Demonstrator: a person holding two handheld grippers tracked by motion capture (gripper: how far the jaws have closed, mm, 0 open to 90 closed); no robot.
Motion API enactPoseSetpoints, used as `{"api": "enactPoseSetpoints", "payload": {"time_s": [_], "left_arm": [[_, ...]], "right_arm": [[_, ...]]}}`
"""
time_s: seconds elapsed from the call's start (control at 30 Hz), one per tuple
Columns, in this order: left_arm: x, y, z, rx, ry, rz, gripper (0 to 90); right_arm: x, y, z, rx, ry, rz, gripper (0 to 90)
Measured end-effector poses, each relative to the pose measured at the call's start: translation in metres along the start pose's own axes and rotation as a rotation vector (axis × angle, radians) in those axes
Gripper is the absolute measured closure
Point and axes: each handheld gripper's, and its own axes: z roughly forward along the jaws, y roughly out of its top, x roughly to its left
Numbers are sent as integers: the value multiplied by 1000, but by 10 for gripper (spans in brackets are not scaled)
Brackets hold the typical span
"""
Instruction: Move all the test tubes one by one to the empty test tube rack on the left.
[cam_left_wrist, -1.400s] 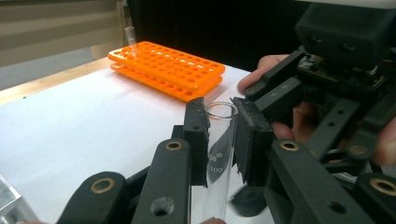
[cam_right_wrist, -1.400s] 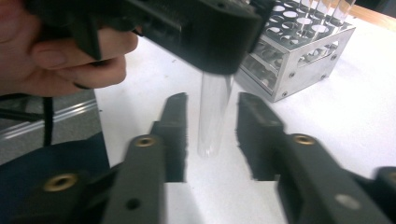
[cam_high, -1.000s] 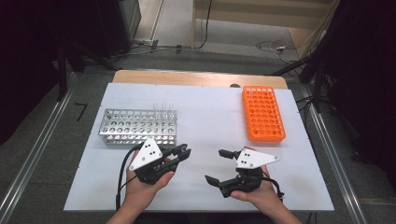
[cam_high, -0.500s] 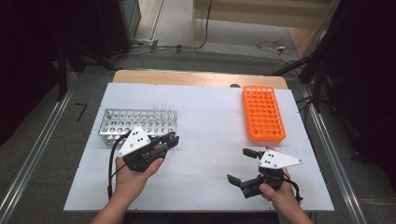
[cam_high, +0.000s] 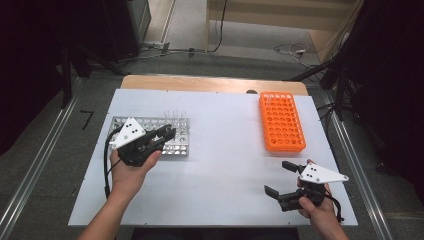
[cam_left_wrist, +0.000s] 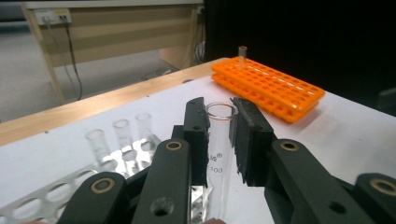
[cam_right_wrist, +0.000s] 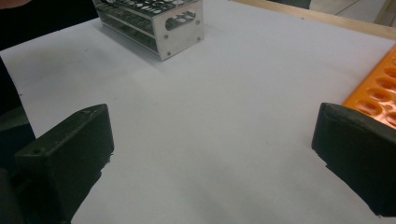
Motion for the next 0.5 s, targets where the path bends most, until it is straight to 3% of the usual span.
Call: {"api": "enactPoseSetpoints", "payload": {"time_s": [0.23,0.5], "left_arm": [[24,5,5,0,46,-23,757],[47,9,17,-12,106,-41,757]], "right_arm": [[-9,-11,-10,8,-27,22,0],[-12,-15,-10,11,-43,26,0]]}}
